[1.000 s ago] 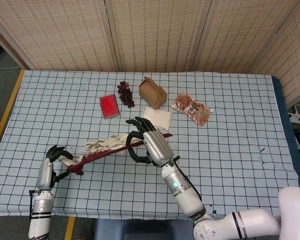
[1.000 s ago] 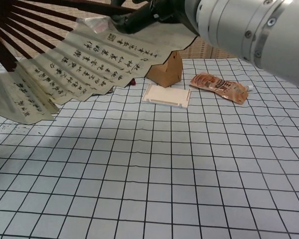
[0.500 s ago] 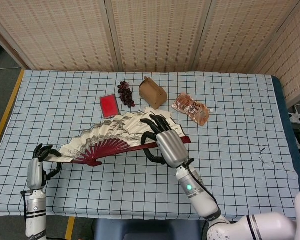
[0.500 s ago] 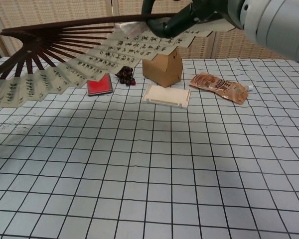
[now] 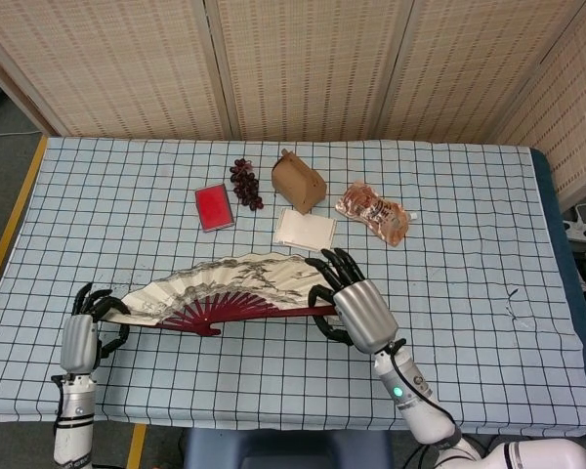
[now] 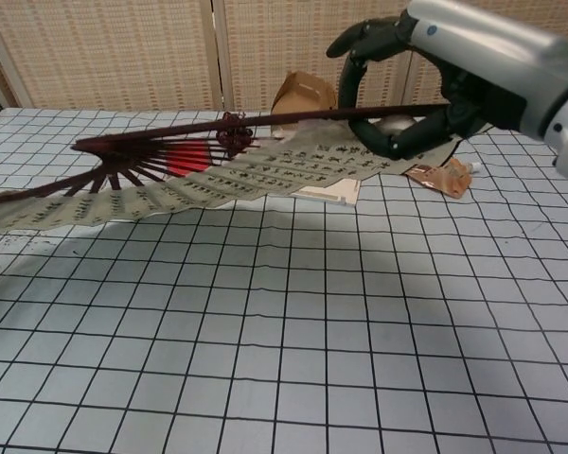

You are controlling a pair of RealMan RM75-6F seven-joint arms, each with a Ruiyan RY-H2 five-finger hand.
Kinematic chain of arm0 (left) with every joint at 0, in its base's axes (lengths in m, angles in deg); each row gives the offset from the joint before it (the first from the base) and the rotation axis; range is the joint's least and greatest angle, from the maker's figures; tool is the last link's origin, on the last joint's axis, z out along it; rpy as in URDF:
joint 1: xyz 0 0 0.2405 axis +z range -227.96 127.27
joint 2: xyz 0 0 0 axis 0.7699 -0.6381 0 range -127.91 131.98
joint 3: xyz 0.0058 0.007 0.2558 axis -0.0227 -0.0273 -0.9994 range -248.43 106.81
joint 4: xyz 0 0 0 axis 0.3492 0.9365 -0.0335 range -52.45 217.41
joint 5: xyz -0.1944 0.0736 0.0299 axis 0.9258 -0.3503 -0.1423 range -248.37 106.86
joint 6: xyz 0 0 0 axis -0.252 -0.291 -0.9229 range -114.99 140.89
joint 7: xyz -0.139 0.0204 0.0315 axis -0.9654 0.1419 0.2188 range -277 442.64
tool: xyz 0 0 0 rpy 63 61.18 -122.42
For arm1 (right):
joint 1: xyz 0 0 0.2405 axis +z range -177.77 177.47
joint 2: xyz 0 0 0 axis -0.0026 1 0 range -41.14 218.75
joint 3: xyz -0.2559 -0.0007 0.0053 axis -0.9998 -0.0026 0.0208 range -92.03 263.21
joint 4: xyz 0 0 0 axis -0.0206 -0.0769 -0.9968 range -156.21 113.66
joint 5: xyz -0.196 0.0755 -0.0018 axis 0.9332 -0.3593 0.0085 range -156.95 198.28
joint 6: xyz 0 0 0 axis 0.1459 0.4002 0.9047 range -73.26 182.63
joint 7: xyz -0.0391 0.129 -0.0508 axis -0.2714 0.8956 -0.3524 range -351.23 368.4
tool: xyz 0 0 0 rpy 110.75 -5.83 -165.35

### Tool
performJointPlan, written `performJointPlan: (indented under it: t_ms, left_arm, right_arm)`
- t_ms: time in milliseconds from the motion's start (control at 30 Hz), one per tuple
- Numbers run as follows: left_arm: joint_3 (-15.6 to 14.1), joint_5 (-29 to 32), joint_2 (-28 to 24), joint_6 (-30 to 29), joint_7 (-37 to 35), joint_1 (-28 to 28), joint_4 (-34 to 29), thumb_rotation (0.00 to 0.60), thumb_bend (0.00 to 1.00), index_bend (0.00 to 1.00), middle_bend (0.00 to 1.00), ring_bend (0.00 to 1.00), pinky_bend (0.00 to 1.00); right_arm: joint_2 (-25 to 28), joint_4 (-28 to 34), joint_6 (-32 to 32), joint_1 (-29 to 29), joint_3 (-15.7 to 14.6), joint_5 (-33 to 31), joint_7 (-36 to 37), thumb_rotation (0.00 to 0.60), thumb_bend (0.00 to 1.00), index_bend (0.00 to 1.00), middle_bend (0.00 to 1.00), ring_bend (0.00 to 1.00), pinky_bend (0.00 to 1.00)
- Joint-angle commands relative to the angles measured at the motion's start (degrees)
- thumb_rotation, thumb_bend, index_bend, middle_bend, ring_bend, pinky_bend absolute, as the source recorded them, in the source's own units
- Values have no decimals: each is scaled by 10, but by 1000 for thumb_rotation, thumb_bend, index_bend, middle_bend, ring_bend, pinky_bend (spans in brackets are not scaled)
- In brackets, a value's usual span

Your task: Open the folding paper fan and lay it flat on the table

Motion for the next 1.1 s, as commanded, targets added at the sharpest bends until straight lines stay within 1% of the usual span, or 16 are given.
performJointPlan:
  t_ms: [33,133,200,233,267,333,367,400,433,467,567,767,867,967,1067,1100]
  left_arm:
    - [-33,-30,39,1,-5,-5,78,600,606,588,443,223,94]
    - [-53,-45,50,8,-16,-5,103,600,592,538,411,199,93]
    - [-65,-55,49,12,-19,-6,111,600,568,414,353,159,89]
    - [-71,-58,46,18,-17,-7,113,600,552,313,304,125,87]
    - [-76,-59,43,25,-13,-7,112,600,531,177,227,76,83]
    - [-81,-57,32,39,-11,-7,100,600,500,15,76,10,77]
    - [-82,-55,26,46,-12,-7,92,600,489,0,27,0,75]
    - [-86,-53,16,57,-17,-8,78,600,481,0,7,0,73]
    - [-92,-55,5,67,-23,-9,64,600,470,0,0,0,70]
    - [-97,-58,-8,75,-29,-11,49,600,459,0,0,0,67]
    - [-107,-72,-47,74,-36,-15,15,600,435,0,0,0,65]
    - [-90,-57,-103,52,22,-5,-7,600,431,0,0,0,61]
    - [-87,-44,-141,51,40,4,-37,600,434,0,0,0,63]
    - [-93,-20,-200,88,123,7,-93,600,441,0,5,0,74]
    - [-90,3,-248,98,227,11,-159,600,440,0,1,0,76]
    - [-94,12,-272,106,270,12,-195,600,439,0,0,0,76]
  right_arm:
    - [-11,-44,17,-35,-41,36,32,600,610,687,121,0,0]
    - [-12,-63,17,-53,-61,52,58,600,610,666,121,0,0]
    - [-8,-73,13,-63,-75,63,68,600,610,609,121,0,0]
    - [-5,-76,10,-67,-81,66,70,600,610,552,120,0,0]
    - [-2,-79,7,-70,-86,68,69,600,610,479,117,0,0]
    - [6,-84,-7,-74,-94,65,60,600,609,312,92,0,0]
    - [11,-84,-17,-74,-97,60,53,600,598,191,58,0,0]
    - [20,-81,-35,-73,-101,48,42,600,577,124,37,0,0]
    - [28,-77,-51,-70,-103,36,31,600,515,50,13,0,0]
    - [37,-72,-63,-68,-103,23,18,600,414,5,0,0,0]
    - [58,-60,-92,-62,-98,-5,-10,600,268,0,0,0,0]
    - [115,-32,-144,-55,-108,-55,-41,600,244,0,0,0,0]
    - [146,-17,-133,-66,-112,-46,-33,600,243,0,0,0,0]
    - [173,-17,-99,-90,-119,-11,-2,600,243,0,0,0,0]
    - [198,-22,-80,-111,-128,13,33,600,243,0,0,0,0]
    - [207,-25,-75,-118,-130,21,49,600,243,0,0,0,0]
